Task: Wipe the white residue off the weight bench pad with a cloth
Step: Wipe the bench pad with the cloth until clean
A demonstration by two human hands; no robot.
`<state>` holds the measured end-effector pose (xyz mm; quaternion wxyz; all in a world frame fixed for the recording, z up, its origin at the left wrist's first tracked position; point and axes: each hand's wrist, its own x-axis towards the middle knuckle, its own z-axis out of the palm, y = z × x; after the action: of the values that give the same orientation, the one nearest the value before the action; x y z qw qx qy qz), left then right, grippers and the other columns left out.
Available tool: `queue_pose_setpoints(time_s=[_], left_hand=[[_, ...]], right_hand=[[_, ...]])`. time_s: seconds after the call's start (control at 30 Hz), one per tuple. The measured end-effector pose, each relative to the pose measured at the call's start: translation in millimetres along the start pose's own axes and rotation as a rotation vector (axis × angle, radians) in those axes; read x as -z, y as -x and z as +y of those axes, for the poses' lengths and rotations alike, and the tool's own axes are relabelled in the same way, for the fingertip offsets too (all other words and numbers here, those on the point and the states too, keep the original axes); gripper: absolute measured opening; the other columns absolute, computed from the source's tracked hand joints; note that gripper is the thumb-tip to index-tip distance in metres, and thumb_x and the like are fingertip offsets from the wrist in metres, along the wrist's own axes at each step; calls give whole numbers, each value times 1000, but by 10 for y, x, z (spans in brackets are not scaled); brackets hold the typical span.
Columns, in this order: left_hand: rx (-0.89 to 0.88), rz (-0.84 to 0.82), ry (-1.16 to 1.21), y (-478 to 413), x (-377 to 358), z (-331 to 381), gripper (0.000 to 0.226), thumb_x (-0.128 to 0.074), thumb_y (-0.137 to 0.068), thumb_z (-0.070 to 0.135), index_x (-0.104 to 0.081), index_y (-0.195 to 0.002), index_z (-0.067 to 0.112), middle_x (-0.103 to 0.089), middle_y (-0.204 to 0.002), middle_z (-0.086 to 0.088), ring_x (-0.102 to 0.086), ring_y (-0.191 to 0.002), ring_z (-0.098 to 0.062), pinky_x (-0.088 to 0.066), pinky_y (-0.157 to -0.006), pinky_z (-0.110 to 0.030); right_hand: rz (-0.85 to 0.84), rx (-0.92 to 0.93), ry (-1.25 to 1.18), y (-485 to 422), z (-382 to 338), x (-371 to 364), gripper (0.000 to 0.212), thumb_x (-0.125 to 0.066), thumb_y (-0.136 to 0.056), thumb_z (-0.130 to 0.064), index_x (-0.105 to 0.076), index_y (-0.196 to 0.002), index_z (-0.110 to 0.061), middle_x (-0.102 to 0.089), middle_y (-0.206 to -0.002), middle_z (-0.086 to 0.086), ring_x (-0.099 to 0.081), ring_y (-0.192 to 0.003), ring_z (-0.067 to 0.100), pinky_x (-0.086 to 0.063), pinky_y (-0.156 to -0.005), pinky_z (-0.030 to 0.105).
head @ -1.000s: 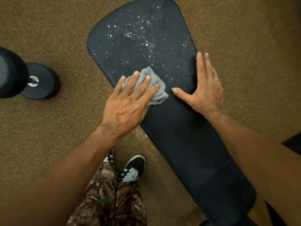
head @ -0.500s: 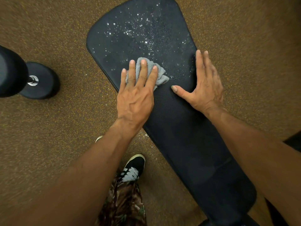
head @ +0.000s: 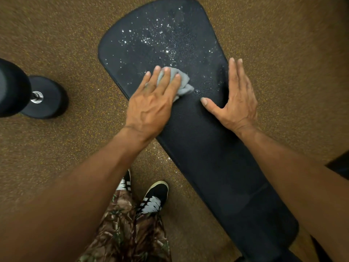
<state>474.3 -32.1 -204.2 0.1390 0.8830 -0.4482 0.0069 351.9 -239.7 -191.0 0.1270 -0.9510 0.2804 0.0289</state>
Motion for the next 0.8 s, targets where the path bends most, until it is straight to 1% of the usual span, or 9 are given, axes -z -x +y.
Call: queue_pose_setpoints(time_s=[0.1,0.23,0.3,0.37,0.43,0.5,0.57,0.7,0.8], left_hand=[[36,27,47,-114,-70,320,42,-49,-102,11,-52,-143,4,-51,-147,-24,-42,-141,-46,-29,-118,-53],[-108,-54,26,144,-17,317,49,-35,-99,13,-52,-144,7,-49,-150,-21,-40,-142,-44,-29,-118,-55],[-143,-51,-4,202,31,121,50,-35,-100,13,-50,-147,10,-47,-152,-20,-42,-141,-43,-29,-118,-54],[-91,-28,-23,111,33,-11,46,-39,-104,10,-47,-149,10,-45,-153,-22,-42,-141,-44,-25,-119,-51],[8,-12,-7,-81,12,35,44,-46,-106,11,-45,-150,9,-45,-153,-23,-39,-143,-45,-23,-120,-49],[49,-4,17,-210,-20,214,42,-50,-104,12,-49,-146,6,-48,-151,-24,-39,-142,-46,-26,-119,-54],[10,-18,33,-186,-54,353,42,-51,-102,11,-52,-143,5,-50,-149,-22,-40,-142,-46,-30,-116,-58],[-171,-67,3,95,-2,193,48,-38,-101,16,-50,-146,10,-47,-152,-20,-40,-143,-44,-30,-117,-57],[-135,-56,-40,110,41,16,53,-50,-103,19,-39,-155,16,-38,-159,-19,-34,-145,-46,-23,-120,-55]], right_hand=[[34,20,-15,0,32,-27,107,-35,-82,-86,-2,-160,-21,-5,-169,8,-14,-154,26,-20,-123,47],[55,25,-44,-2,49,-38,101,-37,-86,-79,-4,-161,-19,-6,-169,9,-15,-154,25,-14,-122,39],[88,42,-90,2,68,-38,94,-38,-90,-69,-7,-161,-16,-9,-168,10,-15,-154,25,-12,-121,34],[130,52,-162,11,79,-39,84,-39,-93,-54,-11,-160,-12,-13,-167,12,-15,-154,24,-13,-123,32],[154,45,-223,13,76,-42,80,-40,-91,-40,-14,-159,-8,-16,-166,14,-14,-155,23,-14,-124,34],[160,36,-246,10,69,-45,80,-41,-89,-35,-15,-159,-7,-17,-166,13,-13,-155,22,-14,-125,35],[170,29,-261,8,67,-44,79,-39,-89,-34,-16,-159,-6,-18,-166,13,-14,-155,22,-15,-125,38],[181,33,-267,7,66,-33,78,-39,-88,-31,-18,-158,-5,-21,-165,14,-17,-154,23,-20,-123,45],[170,26,-263,8,73,-32,79,-41,-86,-30,-17,-158,-6,-21,-165,12,-17,-154,21,-21,-123,45]])
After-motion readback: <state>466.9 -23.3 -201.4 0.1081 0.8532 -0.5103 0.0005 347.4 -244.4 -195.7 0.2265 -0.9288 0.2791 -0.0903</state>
